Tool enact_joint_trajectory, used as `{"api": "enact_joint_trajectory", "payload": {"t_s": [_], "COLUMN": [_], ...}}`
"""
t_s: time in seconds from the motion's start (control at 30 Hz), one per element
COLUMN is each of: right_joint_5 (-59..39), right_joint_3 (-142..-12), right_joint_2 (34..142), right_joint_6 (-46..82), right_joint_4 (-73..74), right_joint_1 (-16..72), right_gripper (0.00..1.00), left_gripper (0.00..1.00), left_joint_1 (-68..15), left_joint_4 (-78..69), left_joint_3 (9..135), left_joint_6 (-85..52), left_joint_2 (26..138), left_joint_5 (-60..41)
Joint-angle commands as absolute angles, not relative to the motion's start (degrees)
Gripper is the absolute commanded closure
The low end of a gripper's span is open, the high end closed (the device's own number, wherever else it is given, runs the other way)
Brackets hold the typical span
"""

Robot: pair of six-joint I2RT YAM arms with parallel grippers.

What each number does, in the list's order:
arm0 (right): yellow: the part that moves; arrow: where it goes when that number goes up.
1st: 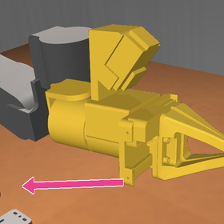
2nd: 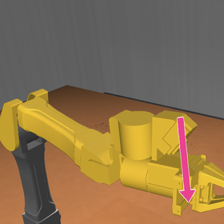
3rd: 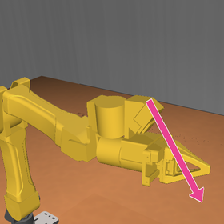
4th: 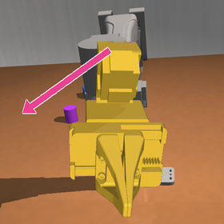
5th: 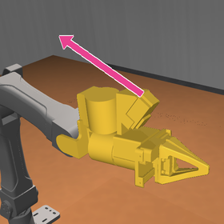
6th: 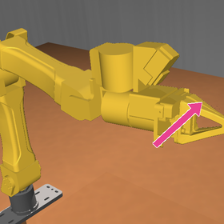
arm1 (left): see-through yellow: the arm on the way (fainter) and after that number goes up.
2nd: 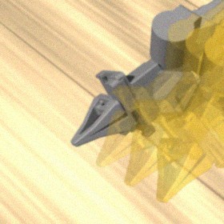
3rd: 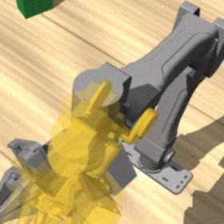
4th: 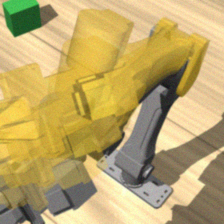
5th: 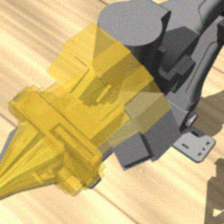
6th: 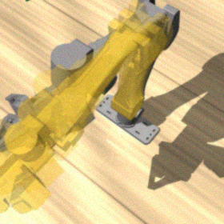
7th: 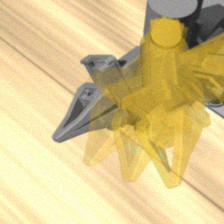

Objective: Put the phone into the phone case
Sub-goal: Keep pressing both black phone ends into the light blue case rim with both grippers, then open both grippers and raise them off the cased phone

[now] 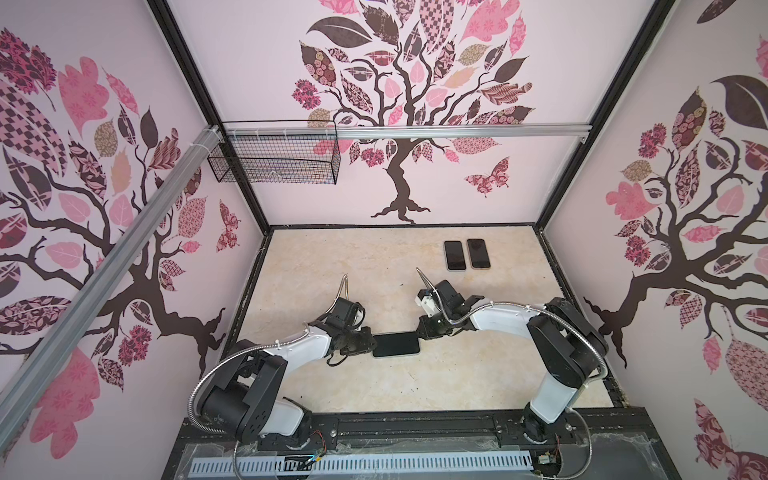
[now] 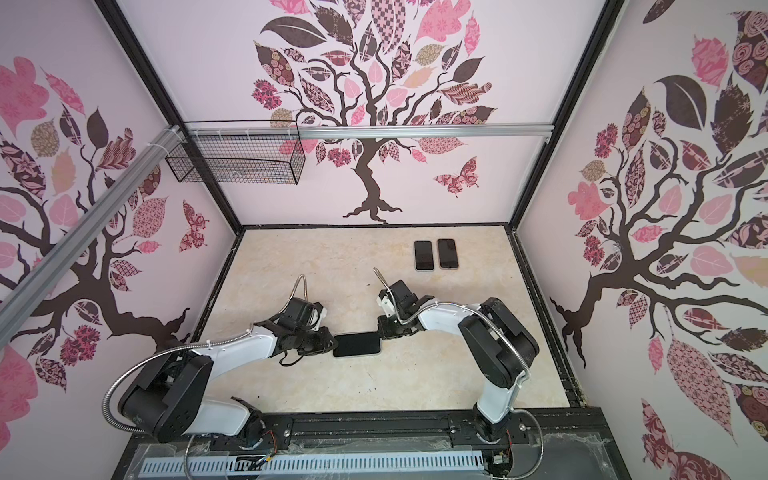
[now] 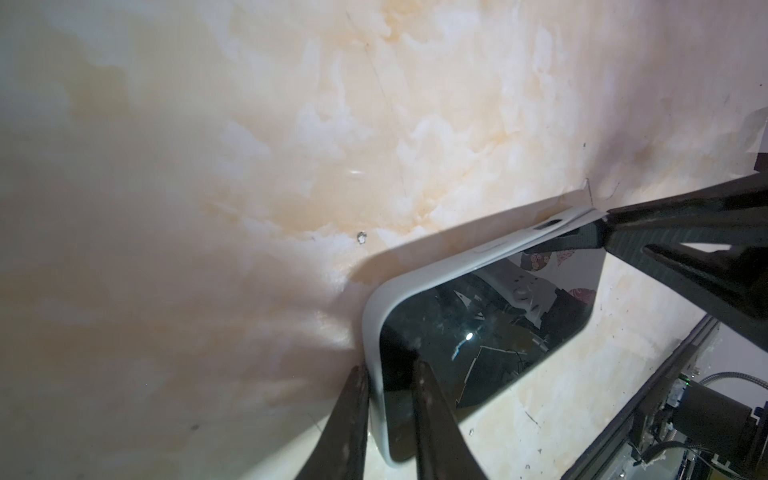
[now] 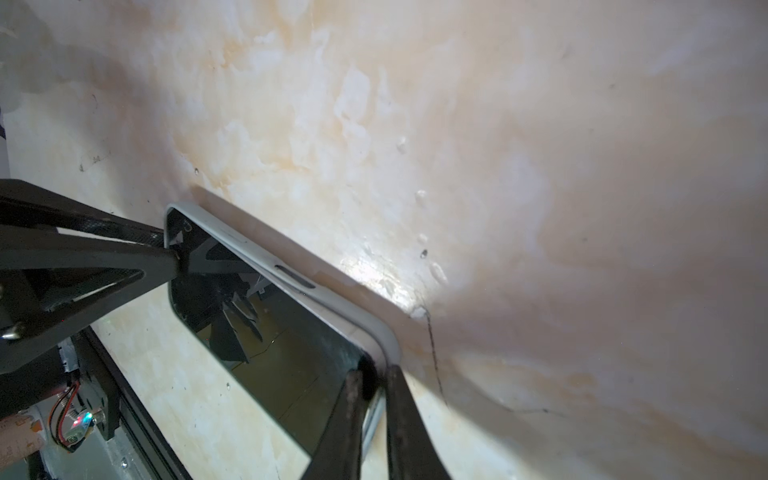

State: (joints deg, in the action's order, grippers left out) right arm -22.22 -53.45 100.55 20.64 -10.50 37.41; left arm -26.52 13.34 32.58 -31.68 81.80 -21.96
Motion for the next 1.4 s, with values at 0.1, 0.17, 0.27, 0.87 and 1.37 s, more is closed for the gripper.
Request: {"api": "enact_joint_trajectory", "payload": {"t_s": [0.1, 0.17, 0.27, 0.87, 1.37], "right_joint_5": [-20.4, -20.2, -19.6, -10.8, -13.5], "right_joint_3": [-54.2, -54.2, -54.6, -59.7, -70.7], "right_joint_2": [106.2, 107.1, 108.3, 102.4, 98.6], "right_joint_6": [19.0, 18.9, 18.6, 8.9, -17.2], "right_joint_4": [-12.1, -12.2, -12.8, -21.7, -23.8], "right_joint_1": [37.9, 38.4, 39.4, 40.8, 43.2], "right_gripper": [0.86, 0.87, 0.87, 0.63, 0.19], "left_gripper": [0.8, 0.8, 0.8, 0.75, 0.28], "left_joint_1": [-26.6, -26.6, -26.7, -26.6, -24.6], "left_joint_4": [10.9, 10.8, 10.5, 11.2, 22.4], "left_joint_3": [33.6, 33.5, 33.4, 32.2, 29.9], "left_joint_6": [-31.7, -31.7, -31.9, -33.4, -41.4], "left_joint_2": [82.9, 83.1, 83.3, 81.2, 62.8], "left_joint_5": [-22.9, -22.9, -23.0, -21.0, -0.8]}}
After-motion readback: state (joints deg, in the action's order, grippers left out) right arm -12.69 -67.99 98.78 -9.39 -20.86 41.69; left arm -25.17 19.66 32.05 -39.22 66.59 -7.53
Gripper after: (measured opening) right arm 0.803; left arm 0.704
